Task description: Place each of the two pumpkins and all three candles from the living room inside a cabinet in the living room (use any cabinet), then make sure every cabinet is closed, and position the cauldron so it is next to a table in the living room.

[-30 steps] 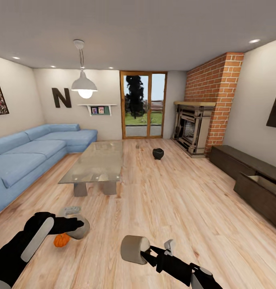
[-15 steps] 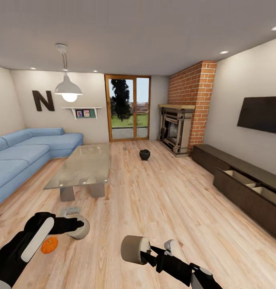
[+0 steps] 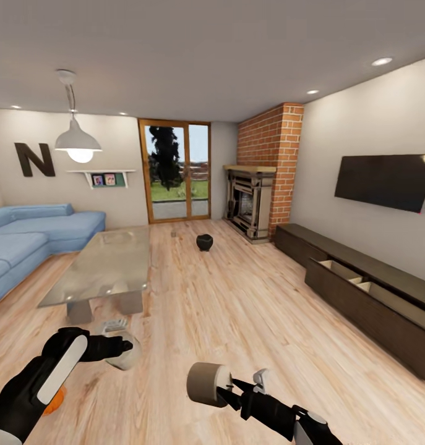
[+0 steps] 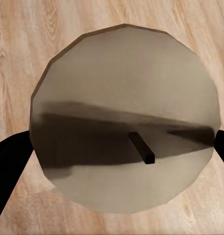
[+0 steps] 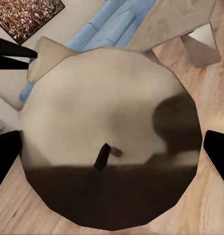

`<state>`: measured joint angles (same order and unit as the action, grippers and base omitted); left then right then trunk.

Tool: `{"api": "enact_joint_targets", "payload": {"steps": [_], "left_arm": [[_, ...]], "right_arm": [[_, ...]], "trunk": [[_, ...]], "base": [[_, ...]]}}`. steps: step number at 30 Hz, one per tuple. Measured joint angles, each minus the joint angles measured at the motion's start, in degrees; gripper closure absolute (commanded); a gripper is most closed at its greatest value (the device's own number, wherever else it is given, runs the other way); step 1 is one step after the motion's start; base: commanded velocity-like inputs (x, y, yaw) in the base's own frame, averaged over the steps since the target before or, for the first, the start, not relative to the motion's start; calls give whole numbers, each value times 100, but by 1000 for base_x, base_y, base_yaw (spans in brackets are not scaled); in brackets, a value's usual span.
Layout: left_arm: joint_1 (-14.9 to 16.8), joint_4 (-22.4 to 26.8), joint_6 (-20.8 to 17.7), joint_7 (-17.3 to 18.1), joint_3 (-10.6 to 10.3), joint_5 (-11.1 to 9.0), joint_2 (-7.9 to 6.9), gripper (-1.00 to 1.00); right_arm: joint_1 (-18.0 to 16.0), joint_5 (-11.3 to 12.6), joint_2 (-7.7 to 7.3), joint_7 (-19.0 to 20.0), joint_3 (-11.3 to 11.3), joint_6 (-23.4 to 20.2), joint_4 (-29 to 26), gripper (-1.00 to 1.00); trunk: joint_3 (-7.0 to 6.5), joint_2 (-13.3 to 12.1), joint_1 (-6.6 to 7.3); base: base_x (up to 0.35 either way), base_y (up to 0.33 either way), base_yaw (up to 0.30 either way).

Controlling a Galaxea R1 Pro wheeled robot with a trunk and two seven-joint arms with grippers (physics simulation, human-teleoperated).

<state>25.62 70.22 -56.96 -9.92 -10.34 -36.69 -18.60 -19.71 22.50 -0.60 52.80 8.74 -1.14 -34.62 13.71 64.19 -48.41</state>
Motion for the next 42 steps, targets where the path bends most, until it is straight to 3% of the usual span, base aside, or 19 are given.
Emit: {"api": "enact_joint_targets", "payload": {"steps": [5, 11, 14, 16, 21, 27, 32, 38, 42], "left_arm": [[0, -37, 6, -8, -7, 0, 34, 100], [-1, -202, 18, -31, -19, 17, 189, 100], [-1, -456, 23, -233, -30, 68, 284, 100], [-1, -537, 31, -439, -47, 52, 367, 100], [3, -789, 57, -1052, -272, 25, 734, 100], [16, -1028, 99, -1164, -349, 115, 828, 100], [21, -1061, 124, -1169, -333, 117, 821, 100], [42, -1252, 304, -1180, -313, 114, 788, 100], [49, -1276, 381, -1180, -303, 111, 779, 100]], "right_arm": [[0, 6, -4, -4, -7, -1, 12, 100], [0, 13, -4, -107, -8, -3, 94, 100], [0, 13, -5, -228, -10, -5, 103, 100], [0, 14, -2, -376, -12, -5, 103, 100], [0, 17, 18, -1101, -12, -8, 98, 100], [0, 77, 11, -1607, -23, -19, 98, 100], [0, 136, 36, -2334, -14, -77, 89, 100], [-1, 130, 48, -3961, -6, -269, 84, 100], [-1, 148, 49, -4849, 7, -352, 82, 100]], "trunk": [[-123, -201, 110], [-270, -442, 242], [-344, -562, 308], [-393, -643, 352], [-515, -844, 461], [-664, -1084, 593], [-786, -1285, 703], [-934, -1526, 835], [-1030, -1687, 923]], "base": [[0, 0, -225], [0, 0, -225], [0, 0, -225], [0, 0, -225], [0, 0, -225], [0, 0, -225], [0, 0, -225], [0, 0, -224], [0, 0, -213]]}}
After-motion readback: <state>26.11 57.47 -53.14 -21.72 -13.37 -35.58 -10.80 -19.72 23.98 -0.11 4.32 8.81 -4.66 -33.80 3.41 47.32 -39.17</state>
